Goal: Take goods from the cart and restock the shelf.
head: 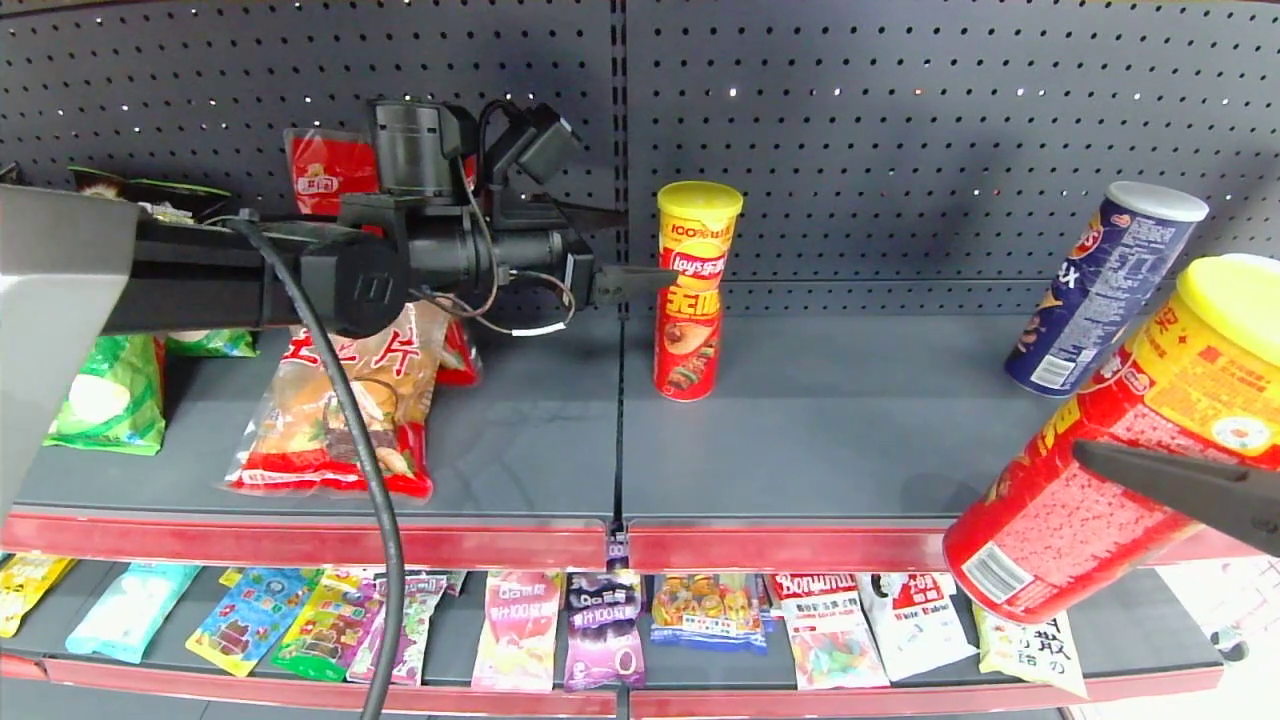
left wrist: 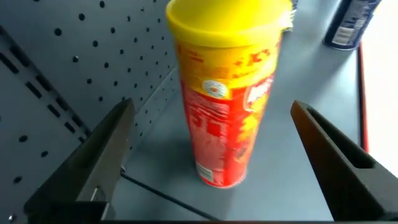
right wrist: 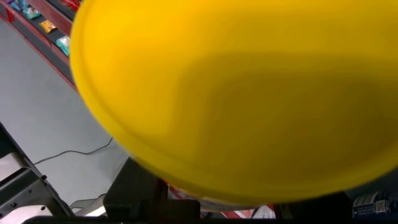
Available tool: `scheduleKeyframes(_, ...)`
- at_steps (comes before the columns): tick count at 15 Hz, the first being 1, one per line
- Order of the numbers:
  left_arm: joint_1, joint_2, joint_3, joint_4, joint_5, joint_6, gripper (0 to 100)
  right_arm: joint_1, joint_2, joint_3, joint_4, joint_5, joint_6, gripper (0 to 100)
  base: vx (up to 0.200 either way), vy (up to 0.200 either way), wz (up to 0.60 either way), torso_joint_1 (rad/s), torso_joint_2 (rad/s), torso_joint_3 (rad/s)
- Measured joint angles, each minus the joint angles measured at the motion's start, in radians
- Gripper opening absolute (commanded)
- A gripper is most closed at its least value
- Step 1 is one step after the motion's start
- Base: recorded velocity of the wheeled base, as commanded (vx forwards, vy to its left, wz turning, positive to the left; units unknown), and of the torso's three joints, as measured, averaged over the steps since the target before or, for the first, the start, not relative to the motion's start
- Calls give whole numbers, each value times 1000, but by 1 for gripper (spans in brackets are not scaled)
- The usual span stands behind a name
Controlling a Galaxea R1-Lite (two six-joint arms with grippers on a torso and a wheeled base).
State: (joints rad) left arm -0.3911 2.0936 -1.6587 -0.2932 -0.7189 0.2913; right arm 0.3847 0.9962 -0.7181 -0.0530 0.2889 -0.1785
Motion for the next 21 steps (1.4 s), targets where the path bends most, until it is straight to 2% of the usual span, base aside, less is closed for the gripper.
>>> scheduleKeyframes(6, -1, 60, -51, 2, -3, -7, 100, 0, 0, 5, 0, 0, 1, 0, 0, 0, 0, 0, 0, 0)
scheduleKeyframes(10, -9, 96, -82, 3, -44, -13, 100, 0, 1, 5, 0, 1, 1, 0, 0, 0, 0, 0, 0, 0)
scheduleKeyframes(13, -28, 123, -122, 1, -55, -61, 100, 0, 4, 2, -1, 1, 1, 0, 0, 0, 0, 0, 0, 0)
scheduleKeyframes(19, -46, 177, -184, 3, -79, -78, 100, -3, 17, -1, -2, 2, 1, 0, 0, 0, 0, 0, 0, 0)
scheduleKeyframes(21, -53, 183, -187, 2, -77, -108, 100, -3, 18, -1, -1, 2, 2, 0, 0, 0, 0, 0, 0, 0)
